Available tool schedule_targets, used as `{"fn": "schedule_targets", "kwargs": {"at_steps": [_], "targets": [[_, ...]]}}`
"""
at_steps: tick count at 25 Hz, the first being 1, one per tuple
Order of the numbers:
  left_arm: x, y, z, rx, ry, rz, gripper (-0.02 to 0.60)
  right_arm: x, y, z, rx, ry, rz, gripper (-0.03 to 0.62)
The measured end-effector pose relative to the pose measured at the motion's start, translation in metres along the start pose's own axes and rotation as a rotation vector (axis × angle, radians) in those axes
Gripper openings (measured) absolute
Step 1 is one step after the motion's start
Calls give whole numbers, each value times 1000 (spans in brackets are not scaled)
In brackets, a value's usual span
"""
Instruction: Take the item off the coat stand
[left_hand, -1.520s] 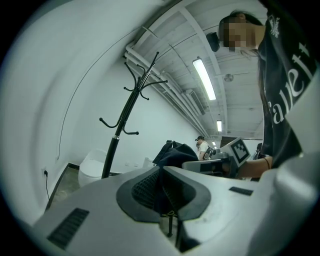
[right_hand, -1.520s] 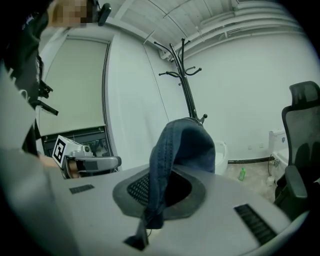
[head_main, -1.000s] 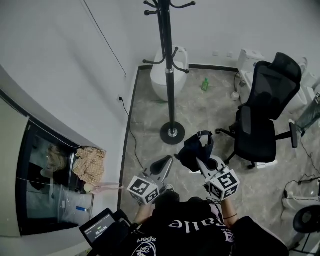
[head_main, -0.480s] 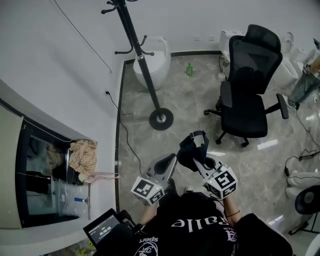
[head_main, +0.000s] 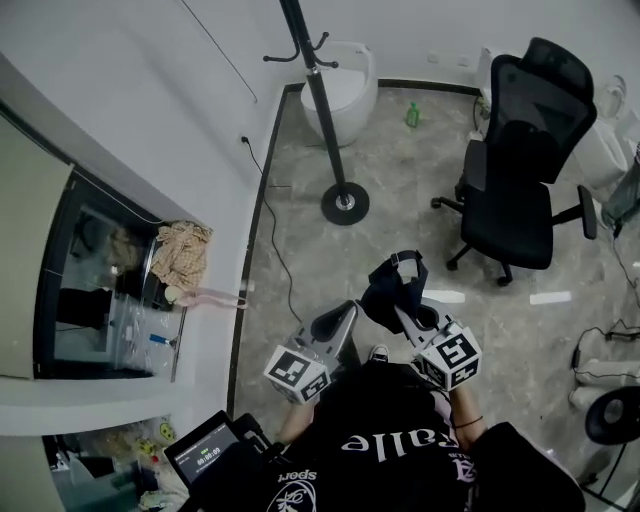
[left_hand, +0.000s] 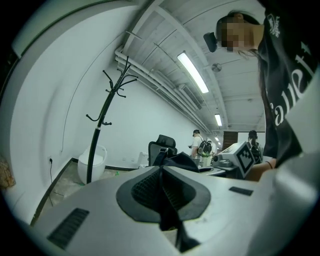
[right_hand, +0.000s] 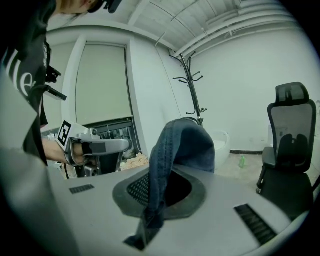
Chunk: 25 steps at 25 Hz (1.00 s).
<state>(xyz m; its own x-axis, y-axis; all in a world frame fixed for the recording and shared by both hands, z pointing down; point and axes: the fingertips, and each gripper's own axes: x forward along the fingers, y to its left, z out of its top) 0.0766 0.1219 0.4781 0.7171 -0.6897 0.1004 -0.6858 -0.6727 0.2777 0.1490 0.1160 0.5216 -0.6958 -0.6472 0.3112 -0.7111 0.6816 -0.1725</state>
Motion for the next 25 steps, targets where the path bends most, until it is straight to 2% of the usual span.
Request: {"fn": "schedule_targets", "kwargs": {"at_steps": [7, 15, 18, 25], "targets": [[-20, 0, -3, 11, -7, 61, 5, 9, 28, 3, -20, -24, 91, 29], [-23, 4, -2, 61, -2, 83, 5, 17, 40, 4, -42, -4, 147, 29], [-27, 12, 3, 74, -3, 72, 5, 26, 49, 6, -43, 3, 154, 29], [-48, 46, 8, 82, -10, 11, 5, 62, 71, 10, -61, 27, 109, 29]]}}
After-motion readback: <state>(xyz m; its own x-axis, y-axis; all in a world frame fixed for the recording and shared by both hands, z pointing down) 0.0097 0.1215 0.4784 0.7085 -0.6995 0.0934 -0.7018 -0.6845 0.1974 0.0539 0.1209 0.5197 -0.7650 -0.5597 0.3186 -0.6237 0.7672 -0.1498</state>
